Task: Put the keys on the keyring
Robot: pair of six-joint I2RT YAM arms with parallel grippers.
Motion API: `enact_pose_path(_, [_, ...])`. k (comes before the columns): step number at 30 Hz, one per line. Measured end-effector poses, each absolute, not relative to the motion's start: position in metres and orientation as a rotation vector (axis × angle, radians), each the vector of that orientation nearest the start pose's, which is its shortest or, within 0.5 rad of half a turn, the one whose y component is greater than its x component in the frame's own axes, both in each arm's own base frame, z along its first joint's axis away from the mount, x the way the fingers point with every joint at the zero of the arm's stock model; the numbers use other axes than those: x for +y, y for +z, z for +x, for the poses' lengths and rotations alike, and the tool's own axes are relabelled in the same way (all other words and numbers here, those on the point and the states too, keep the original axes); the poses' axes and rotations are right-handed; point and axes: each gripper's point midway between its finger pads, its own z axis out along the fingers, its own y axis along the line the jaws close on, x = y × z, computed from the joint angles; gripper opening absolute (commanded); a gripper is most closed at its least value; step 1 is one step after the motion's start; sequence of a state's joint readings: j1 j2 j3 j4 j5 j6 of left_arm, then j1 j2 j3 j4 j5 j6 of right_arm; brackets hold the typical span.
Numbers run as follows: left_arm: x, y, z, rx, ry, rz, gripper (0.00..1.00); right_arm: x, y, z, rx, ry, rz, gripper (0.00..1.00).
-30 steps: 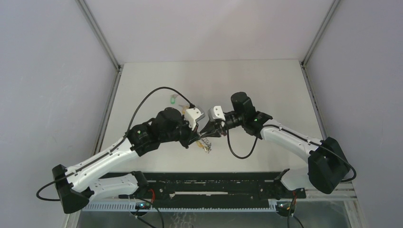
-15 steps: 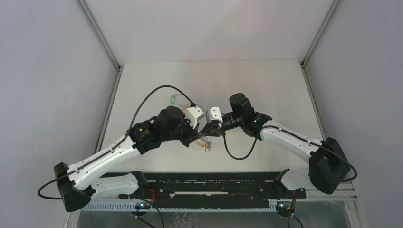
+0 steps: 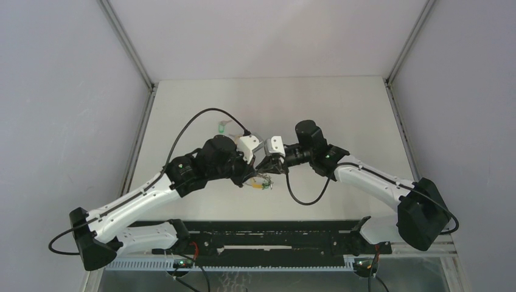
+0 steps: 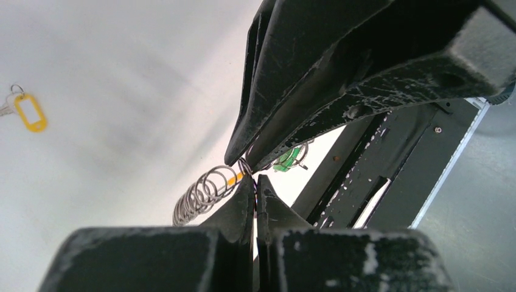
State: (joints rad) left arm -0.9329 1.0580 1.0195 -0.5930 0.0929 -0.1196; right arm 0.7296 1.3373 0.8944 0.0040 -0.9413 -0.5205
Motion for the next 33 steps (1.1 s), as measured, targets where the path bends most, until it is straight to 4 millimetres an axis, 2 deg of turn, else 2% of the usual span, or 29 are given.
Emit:
enact_pose_path(7, [-0.266,0.217,0.168,2.061,-0.686,0.967,0.00,0.337,0.212,0.181,1.102,1.104,-1.575,0.16])
enact_pose_path(14, [-0.266,0.222,0.165,2.038,-0.704,0.980,0.00,0.337,0.231,0.177,1.007,1.105,-1.567,0.16])
enact_pose_path(23, [-0.267,0.223,0.162,2.026,-0.719,0.998,0.00,0.336,0.226,0.176,1.013,1.104,-1.584,0.17])
enact_pose_path(33, [-0.269,0.225,0.157,2.010,-0.748,1.029,0.00,0.333,0.219,0.171,1.017,1.122,-1.613,0.12])
